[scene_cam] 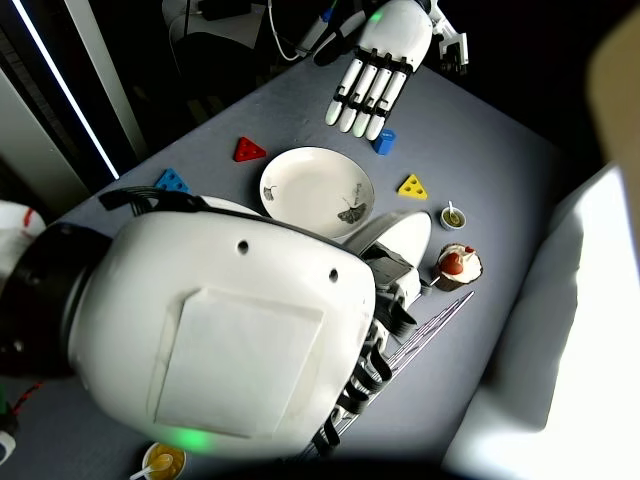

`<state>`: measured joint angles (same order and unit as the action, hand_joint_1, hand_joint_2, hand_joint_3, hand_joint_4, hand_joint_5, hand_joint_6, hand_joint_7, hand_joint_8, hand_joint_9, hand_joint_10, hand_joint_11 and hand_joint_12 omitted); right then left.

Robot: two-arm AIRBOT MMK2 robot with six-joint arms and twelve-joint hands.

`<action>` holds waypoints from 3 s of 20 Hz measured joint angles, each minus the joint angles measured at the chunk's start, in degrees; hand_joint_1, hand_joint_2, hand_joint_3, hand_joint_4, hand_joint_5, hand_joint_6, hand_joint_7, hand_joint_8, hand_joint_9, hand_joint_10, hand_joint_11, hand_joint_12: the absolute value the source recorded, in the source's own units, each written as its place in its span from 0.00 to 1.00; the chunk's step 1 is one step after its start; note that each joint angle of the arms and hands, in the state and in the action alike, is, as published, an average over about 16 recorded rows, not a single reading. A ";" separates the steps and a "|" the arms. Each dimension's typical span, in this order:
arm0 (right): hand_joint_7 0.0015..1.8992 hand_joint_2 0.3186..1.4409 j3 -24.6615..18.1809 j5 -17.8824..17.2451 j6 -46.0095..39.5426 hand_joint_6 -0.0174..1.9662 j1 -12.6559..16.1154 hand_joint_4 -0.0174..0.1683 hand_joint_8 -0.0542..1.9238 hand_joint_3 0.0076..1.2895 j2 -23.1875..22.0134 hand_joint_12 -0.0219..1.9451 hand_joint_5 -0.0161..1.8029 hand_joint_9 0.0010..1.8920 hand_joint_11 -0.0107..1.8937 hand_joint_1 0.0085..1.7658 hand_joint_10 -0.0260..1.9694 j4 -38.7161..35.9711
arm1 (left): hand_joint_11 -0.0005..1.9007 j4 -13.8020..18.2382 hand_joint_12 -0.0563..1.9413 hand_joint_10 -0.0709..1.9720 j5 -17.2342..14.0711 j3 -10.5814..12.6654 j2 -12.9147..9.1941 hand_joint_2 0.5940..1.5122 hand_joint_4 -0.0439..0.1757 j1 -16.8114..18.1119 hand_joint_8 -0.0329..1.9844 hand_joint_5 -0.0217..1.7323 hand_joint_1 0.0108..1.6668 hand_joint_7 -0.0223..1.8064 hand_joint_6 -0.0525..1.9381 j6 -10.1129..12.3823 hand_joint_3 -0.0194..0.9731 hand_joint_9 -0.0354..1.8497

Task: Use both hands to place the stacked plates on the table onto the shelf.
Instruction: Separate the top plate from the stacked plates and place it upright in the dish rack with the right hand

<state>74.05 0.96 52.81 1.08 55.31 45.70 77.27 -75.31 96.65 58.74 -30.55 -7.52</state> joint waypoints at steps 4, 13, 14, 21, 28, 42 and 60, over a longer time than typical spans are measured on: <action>0.57 0.58 1.42 -0.23 -0.51 0.45 -1.15 0.05 0.33 0.00 0.83 0.69 0.49 0.61 0.53 0.84 0.34 0.84 | 0.06 -0.17 0.04 0.04 0.20 -0.07 0.03 0.36 0.20 -0.19 0.01 0.06 0.03 0.08 0.04 -0.01 0.04 0.09; 0.59 0.58 4.47 -1.01 -0.94 0.45 -4.73 0.05 0.28 0.00 3.32 0.69 0.49 0.62 0.52 0.84 0.32 2.33 | 0.05 -0.23 0.04 0.04 1.10 -0.08 0.28 0.36 0.20 -0.35 0.01 0.06 0.03 0.07 0.04 -0.03 0.04 0.08; 0.60 0.58 4.84 -1.11 -0.99 0.44 -5.11 0.05 0.27 0.00 3.64 0.69 0.49 0.62 0.53 0.84 0.32 2.42 | 0.05 -0.19 0.04 0.04 1.27 -0.09 0.33 0.36 0.20 -0.35 0.01 0.05 0.03 0.07 0.04 -0.04 0.04 0.08; 0.61 0.58 7.40 -1.80 -6.89 0.43 -7.99 0.05 0.26 0.00 6.00 0.67 0.50 0.64 0.53 0.84 0.28 -2.39 | 0.06 0.56 0.04 0.04 2.84 -0.41 0.75 0.36 0.20 -0.43 0.01 0.05 0.02 0.07 0.04 -0.07 0.04 0.08; 0.58 0.60 9.51 -3.07 -19.71 0.46 -10.18 0.05 0.26 0.00 7.61 0.44 0.49 0.62 0.58 0.81 0.22 -13.73 | 0.06 1.65 0.04 0.04 4.56 -1.02 1.10 0.37 0.21 -0.76 0.01 0.05 0.01 0.07 0.04 -0.10 0.04 0.08; 0.47 0.65 9.95 -4.46 -30.79 0.36 -10.94 0.05 0.03 0.00 7.82 0.07 0.47 0.54 0.62 0.69 0.02 -22.74 | 0.06 2.29 0.04 0.04 5.70 -1.47 1.23 0.37 0.21 -1.16 0.01 0.06 0.02 0.07 0.04 -0.13 0.04 0.08; 0.29 0.56 4.96 -5.22 -31.18 0.02 -7.27 0.08 0.03 0.00 4.79 0.02 0.28 0.32 0.35 0.52 0.02 -32.58 | 0.05 4.19 0.04 0.04 7.99 -1.92 1.54 0.37 0.21 -2.99 0.01 0.07 0.02 0.08 0.04 -0.14 0.04 0.08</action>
<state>79.01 -4.25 21.63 -6.19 60.10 13.11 81.46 -67.32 94.73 60.28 -33.54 -7.66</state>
